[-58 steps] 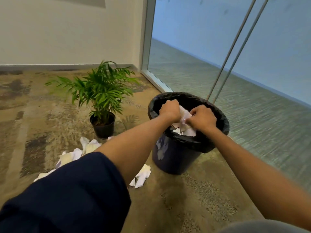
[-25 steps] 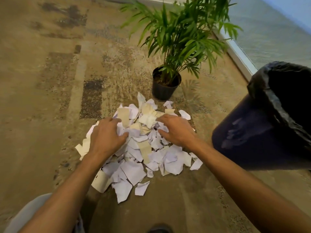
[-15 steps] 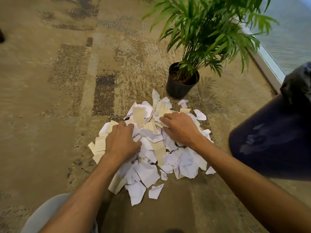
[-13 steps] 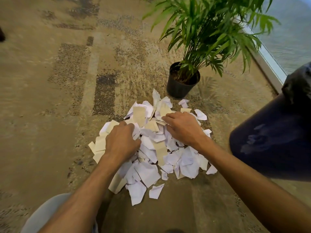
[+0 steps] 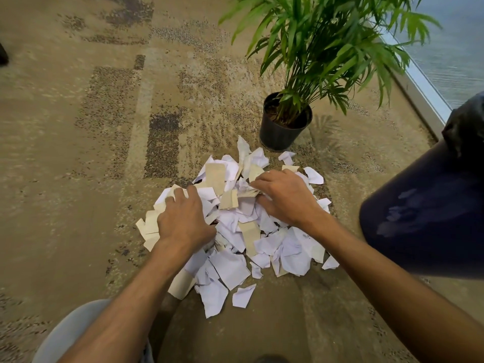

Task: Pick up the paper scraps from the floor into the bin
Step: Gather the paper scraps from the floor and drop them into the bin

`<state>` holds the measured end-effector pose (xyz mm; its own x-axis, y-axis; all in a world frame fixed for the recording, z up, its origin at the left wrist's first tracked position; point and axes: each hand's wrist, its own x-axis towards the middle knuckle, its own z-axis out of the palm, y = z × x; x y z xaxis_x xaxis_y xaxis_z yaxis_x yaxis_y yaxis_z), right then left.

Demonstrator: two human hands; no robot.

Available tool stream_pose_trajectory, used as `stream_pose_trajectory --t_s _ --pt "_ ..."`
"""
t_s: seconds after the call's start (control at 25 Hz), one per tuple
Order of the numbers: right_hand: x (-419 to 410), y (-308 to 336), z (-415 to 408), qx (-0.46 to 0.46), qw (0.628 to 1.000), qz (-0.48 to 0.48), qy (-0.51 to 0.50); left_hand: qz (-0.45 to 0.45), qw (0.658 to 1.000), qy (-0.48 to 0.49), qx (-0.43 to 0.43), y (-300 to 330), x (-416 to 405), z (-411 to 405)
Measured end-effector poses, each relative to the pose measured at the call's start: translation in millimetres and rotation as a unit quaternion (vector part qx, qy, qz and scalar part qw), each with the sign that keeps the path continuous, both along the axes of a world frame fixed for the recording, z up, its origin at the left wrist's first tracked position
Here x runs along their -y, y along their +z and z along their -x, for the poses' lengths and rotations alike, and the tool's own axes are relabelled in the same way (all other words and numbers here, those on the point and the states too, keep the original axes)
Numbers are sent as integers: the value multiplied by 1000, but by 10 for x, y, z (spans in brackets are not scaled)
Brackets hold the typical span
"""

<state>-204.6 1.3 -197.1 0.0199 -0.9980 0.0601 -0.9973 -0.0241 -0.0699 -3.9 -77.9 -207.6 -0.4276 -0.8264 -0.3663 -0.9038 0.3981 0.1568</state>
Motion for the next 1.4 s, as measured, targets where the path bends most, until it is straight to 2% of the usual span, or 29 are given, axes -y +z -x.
stream_pose_trajectory --t_s 0.12,0.24,0.36,0.48,0.6,0.76,0.88,1.0,1.12,1.28,1.4 --pt "-9 154 33 65 994 71 -45 18 999 7 -40 24 9 4" --pt "141 226 -28 52 992 93 -62 36 997 8 -74 52 50 -25" --pt "304 117 -200 8 999 48 0 31 997 10 -67 67 34 -39" --pt "340 -60 -339 -56 997 -16 53 63 998 -3 21 72 12 -77" --pt "288 -148 -332 -64 993 -74 62 98 993 -19 63 80 6 -124" --pt "297 -237 -323 -102 987 -102 67 48 997 -16 64 93 15 -122" --pt "358 -259 -359 -111 988 -69 84 52 998 -25 39 132 17 -126" --pt "306 -188 -329 -64 996 1 62 78 997 -18 -5 228 21 -127" --pt "195 -77 -285 38 999 36 4 102 992 0 -80 268 38 -95" --pt "56 70 -225 201 974 67 -83 102 972 17 -209 233 33 -28" --pt "-51 174 -196 237 954 109 -151 64 951 71 -294 345 23 5"
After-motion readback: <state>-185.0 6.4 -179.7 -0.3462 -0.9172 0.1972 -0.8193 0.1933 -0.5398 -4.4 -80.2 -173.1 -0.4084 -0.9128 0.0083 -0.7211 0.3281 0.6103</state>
